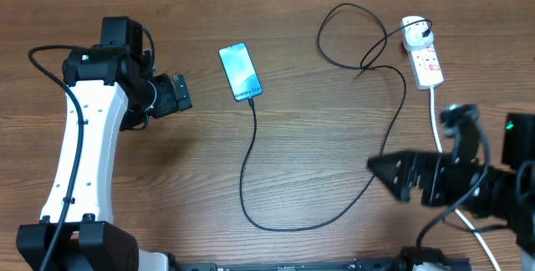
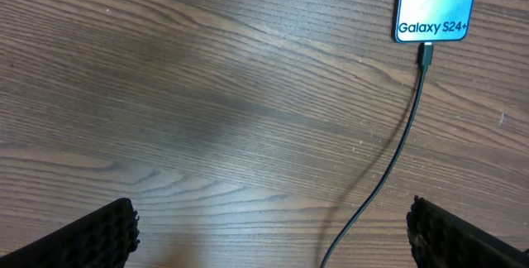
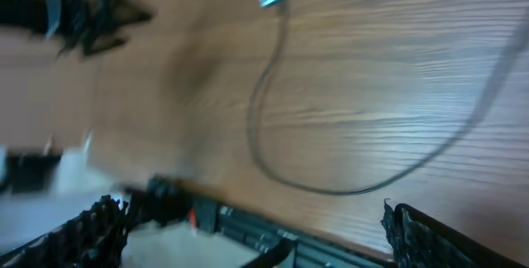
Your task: Plug charger to phone and switch on socket
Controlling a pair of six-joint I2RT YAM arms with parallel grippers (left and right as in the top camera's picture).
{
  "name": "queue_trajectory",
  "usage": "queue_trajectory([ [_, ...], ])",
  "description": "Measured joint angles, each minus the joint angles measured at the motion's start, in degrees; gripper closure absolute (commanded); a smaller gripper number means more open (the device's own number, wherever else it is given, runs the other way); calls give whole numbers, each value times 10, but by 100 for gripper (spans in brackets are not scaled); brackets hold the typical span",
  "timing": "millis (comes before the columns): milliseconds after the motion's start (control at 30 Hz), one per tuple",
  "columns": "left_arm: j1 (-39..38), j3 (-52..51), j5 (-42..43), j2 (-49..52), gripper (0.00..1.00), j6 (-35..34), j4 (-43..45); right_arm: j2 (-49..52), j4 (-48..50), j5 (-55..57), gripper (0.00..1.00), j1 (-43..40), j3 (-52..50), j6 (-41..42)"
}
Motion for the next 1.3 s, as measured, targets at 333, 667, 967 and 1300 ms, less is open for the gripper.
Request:
queue_trajectory([
  [333, 0, 0, 0, 0, 0, 0, 0, -12, 2, -42, 0, 50, -11, -22],
  [667, 0, 0, 0, 0, 0, 0, 0, -11, 3, -39, 0, 50, -12, -22],
  [967, 0, 0, 0, 0, 0, 0, 0, -11, 35, -11, 0, 50, -13, -31],
  [1300, 0, 0, 0, 0, 0, 0, 0, -41, 103, -6, 0, 50, -25, -114],
])
